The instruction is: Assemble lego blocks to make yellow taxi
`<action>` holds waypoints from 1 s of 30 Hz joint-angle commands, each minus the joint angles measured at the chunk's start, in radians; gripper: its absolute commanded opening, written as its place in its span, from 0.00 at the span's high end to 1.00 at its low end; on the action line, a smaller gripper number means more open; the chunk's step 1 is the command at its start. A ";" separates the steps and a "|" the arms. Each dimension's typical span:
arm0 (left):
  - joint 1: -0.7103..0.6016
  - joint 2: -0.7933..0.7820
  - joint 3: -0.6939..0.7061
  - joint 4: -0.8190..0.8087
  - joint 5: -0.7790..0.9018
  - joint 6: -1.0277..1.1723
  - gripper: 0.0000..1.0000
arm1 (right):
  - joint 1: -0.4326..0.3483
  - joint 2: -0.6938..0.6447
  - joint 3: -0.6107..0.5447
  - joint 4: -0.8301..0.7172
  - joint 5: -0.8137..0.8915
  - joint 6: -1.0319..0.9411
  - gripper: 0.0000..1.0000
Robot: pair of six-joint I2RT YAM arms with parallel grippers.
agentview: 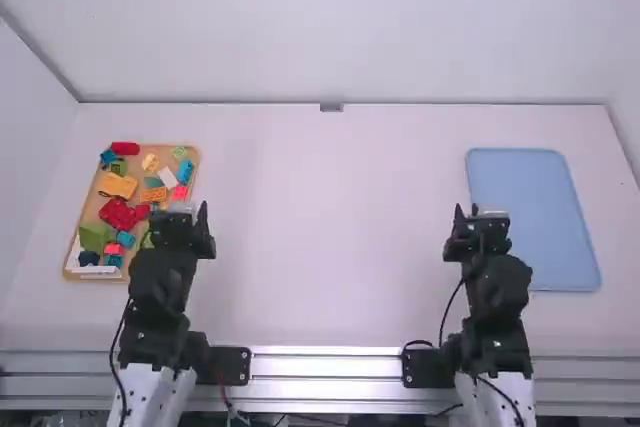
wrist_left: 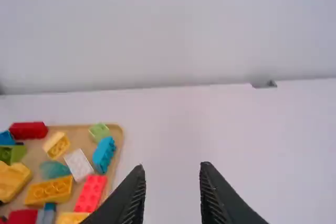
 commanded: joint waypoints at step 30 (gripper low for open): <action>0.310 0.966 1.078 -0.402 0.059 0.046 0.14 | 0.168 0.670 0.584 0.163 0.006 -0.051 0.15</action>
